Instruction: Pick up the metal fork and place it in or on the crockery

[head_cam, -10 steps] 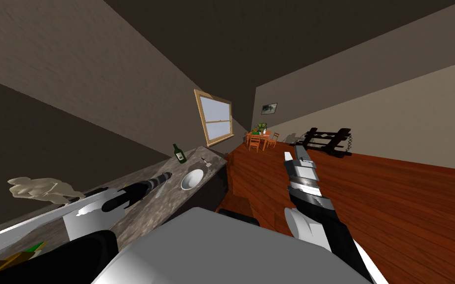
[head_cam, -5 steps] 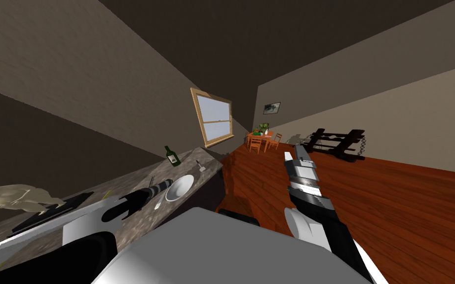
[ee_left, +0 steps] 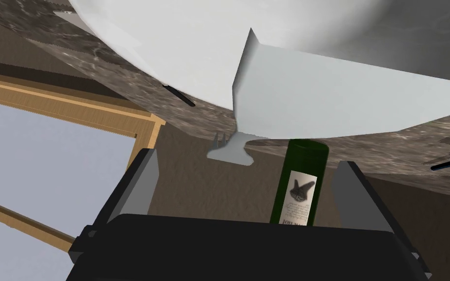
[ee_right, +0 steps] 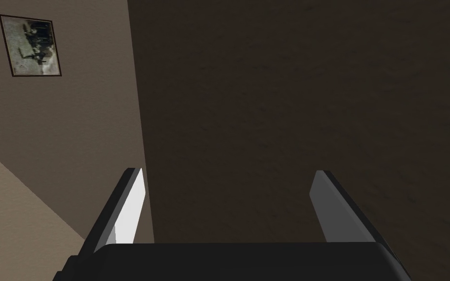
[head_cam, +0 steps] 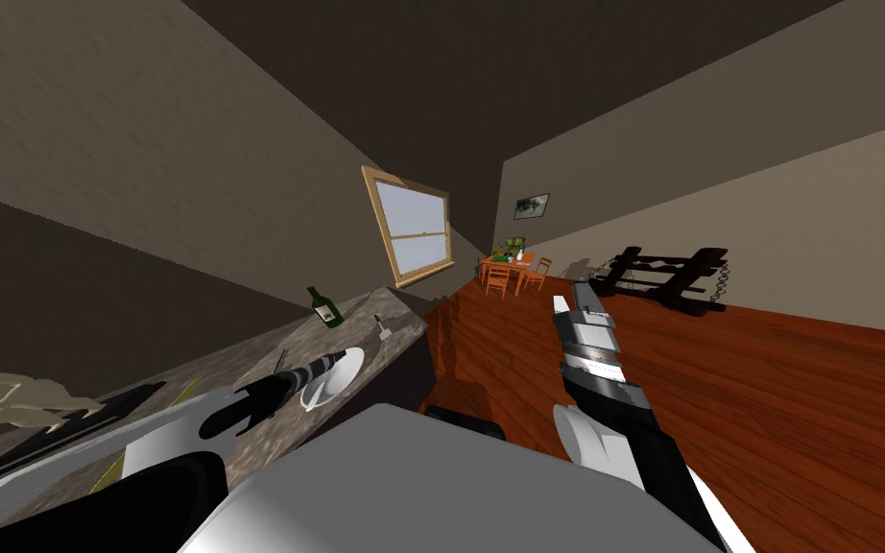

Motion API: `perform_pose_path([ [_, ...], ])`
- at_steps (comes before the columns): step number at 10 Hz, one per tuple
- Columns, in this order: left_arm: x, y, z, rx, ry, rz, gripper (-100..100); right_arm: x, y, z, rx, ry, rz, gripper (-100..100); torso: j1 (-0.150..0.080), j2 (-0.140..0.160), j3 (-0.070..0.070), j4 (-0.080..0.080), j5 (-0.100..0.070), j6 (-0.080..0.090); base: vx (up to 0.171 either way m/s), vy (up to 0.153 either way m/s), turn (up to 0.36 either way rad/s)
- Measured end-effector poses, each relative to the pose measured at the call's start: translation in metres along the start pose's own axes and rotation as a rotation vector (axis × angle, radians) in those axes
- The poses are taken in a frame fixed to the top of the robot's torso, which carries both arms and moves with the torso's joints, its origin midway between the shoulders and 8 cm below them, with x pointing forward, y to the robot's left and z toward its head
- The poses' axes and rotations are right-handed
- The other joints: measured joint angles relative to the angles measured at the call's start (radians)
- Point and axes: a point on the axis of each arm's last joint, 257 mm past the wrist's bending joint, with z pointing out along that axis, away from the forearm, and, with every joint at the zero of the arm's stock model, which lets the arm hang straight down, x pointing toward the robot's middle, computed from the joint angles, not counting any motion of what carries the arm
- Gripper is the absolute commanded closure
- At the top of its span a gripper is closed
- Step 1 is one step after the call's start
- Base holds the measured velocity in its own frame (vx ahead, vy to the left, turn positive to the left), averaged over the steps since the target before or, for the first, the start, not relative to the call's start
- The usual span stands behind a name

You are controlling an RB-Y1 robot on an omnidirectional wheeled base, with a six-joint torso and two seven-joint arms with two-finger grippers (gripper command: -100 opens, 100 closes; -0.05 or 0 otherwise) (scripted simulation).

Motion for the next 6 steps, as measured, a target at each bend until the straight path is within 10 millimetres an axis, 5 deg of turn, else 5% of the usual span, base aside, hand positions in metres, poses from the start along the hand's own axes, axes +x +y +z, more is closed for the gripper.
perform_pose_path([
  [2, 0.0, 0.0, 0.0, 0.0, 0.0, 0.0, -100, 0.0, 0.0, 0.0, 0.0, 0.0, 0.0, 0, 0.001, 0.001, 0.001, 0.0, 0.0, 0.0, 0.0, 0.0, 0.0],
  [3, 0.0, 0.0, 0.0, 0.0, 0.0, 0.0, 0, 0.0, 0.0, 0.0, 0.0, 0.0, 0.0, 0, 0.001, 0.001, 0.001, 0.0, 0.0, 0.0, 0.0, 0.0, 0.0],
  [4, 0.0, 0.0, 0.0, 0.0, 0.0, 0.0, -100, 0.0, 0.0, 0.0, 0.0, 0.0, 0.0, 0, 0.001, 0.001, 0.001, 0.0, 0.0, 0.0, 0.016, 0.025, 0.135],
  [6, -0.006, -0.011, -0.006, 0.01, -0.003, 0.011, -100, 0.0, 0.0, 0.0, 0.0, 0.0, 0.0, 0, 0.002, 0.0, 0.0, 0.0, 0.0, 0.0, 0.017, 0.031, 0.089],
])
